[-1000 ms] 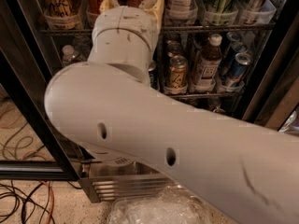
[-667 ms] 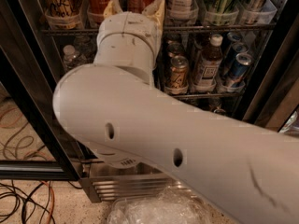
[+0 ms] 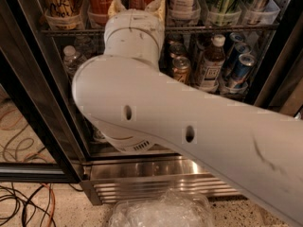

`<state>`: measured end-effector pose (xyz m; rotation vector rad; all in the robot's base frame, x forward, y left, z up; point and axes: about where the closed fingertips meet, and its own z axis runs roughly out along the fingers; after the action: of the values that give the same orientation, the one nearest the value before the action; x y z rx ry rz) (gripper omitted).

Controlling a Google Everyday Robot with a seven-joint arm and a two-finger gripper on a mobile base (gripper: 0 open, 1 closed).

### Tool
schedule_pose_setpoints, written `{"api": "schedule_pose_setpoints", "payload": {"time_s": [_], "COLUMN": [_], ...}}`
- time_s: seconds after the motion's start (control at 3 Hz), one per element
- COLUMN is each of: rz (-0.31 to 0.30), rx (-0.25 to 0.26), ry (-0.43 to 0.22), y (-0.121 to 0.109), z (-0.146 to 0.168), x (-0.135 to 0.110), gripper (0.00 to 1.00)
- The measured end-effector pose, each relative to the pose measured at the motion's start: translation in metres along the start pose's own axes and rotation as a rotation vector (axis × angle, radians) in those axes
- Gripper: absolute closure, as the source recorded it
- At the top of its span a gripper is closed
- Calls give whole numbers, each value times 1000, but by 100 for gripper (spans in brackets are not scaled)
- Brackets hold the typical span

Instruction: Pick coke can from top shelf of fridge

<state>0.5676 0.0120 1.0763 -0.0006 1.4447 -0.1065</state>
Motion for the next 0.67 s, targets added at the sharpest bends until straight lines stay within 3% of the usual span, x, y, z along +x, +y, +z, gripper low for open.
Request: {"api": "schedule_pose_setpoints", "payload": {"time_s": [0.67], "rz": [-23], "rx": [-29], "ry": [-9], "y": [3], "z": [31], "x": [3], "gripper": [36]}}
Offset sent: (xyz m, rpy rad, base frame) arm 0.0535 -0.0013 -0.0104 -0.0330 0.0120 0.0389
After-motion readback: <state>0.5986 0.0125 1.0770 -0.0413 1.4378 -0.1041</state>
